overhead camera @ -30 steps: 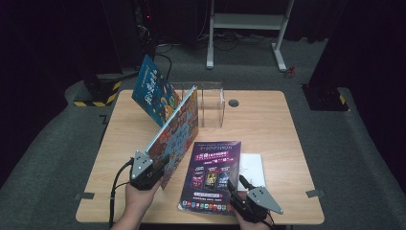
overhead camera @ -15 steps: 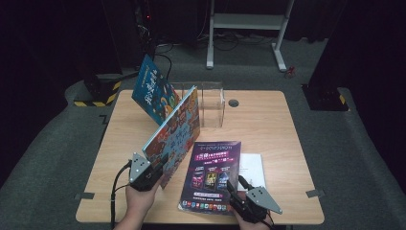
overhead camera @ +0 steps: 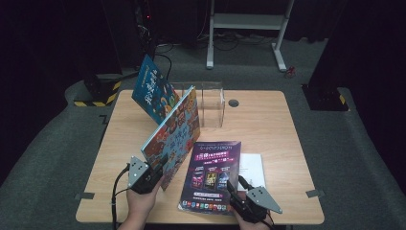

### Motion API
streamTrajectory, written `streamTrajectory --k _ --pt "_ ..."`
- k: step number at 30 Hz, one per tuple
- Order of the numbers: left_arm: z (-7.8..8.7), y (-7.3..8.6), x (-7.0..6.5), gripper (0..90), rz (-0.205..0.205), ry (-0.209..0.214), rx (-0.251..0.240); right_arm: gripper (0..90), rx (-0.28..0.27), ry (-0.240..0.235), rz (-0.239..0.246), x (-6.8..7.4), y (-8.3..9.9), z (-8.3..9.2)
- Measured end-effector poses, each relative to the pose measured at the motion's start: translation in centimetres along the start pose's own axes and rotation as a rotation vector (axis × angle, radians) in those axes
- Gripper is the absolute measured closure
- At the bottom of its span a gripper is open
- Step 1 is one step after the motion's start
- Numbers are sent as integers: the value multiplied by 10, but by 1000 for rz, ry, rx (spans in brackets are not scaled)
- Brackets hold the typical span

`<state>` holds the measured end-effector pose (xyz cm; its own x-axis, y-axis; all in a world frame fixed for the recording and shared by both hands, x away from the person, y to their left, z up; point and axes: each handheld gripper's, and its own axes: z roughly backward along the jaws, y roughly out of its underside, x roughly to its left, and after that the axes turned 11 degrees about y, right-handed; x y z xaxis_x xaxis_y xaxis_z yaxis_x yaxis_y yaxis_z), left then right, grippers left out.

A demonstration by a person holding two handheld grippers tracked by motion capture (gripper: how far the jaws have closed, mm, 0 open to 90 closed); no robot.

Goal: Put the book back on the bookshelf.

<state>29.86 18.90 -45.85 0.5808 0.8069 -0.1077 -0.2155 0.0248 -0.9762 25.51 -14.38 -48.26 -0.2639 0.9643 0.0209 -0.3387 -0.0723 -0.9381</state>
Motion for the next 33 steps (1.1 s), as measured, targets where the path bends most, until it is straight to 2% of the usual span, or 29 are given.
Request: streamTrajectory --k 7,12,16,19,28,33 --pt "-2 -2 -2 810 -21 -3 -14 529 5 -3 1 1 0 0" --pt "-3 -3 -2 810 -16 -3 -67 529 4 -1 0 0 0 0" --pt "-2 -9 2 810 9 -1 -103 530 6 -2 -2 -1 0 0" --pt "-1 -15 4 810 5 1 -128 530 10 -3 -1 0 1 0" --pt "2 -23 4 813 -17 13 -130 534 12 -5 -3 0 1 -1" --pt "5 -28 7 813 23 34 -152 534 12 -5 -3 -1 1 -1"
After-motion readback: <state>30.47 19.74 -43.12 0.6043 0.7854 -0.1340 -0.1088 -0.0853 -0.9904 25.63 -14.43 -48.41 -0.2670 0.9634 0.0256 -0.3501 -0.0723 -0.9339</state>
